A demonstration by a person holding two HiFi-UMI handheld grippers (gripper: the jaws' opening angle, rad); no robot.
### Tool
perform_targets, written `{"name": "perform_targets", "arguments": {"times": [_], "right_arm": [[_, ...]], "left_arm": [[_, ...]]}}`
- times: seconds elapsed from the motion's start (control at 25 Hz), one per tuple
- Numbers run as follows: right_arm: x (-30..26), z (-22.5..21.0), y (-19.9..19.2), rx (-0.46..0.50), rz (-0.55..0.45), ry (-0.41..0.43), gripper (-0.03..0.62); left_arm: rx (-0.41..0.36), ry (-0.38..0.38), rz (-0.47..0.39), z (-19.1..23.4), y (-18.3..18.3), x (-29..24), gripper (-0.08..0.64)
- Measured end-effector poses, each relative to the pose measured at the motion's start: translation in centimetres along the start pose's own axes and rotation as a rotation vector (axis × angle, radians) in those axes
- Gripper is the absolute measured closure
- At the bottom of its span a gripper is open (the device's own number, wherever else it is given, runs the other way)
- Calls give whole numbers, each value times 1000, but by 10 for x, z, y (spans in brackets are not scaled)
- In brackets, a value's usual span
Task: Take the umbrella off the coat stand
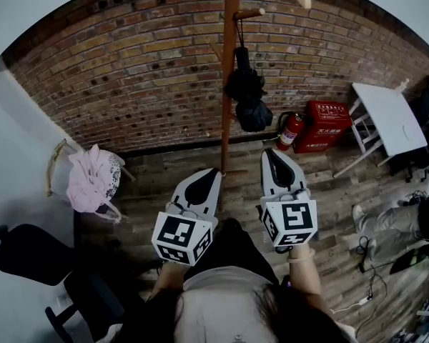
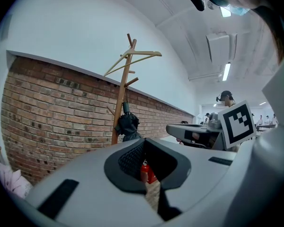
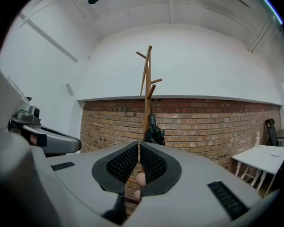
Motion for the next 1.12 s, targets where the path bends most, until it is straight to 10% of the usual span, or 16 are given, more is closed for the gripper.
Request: {"name": "perform_targets", "arguments": {"times": [1.12], "right_arm": [[-81,-79,3,-3,16,115,552]], "left_arm": [[1,77,2,10,17,-94,551]]}}
Point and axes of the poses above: the fingertips, and each gripper's own axes: x backward along the fingers, z to its left, y out of its top, the point moved 9 cm from there along x, backward along the fingers, and after that the axes turned 12 degrees about y, right-handed, at the moved point
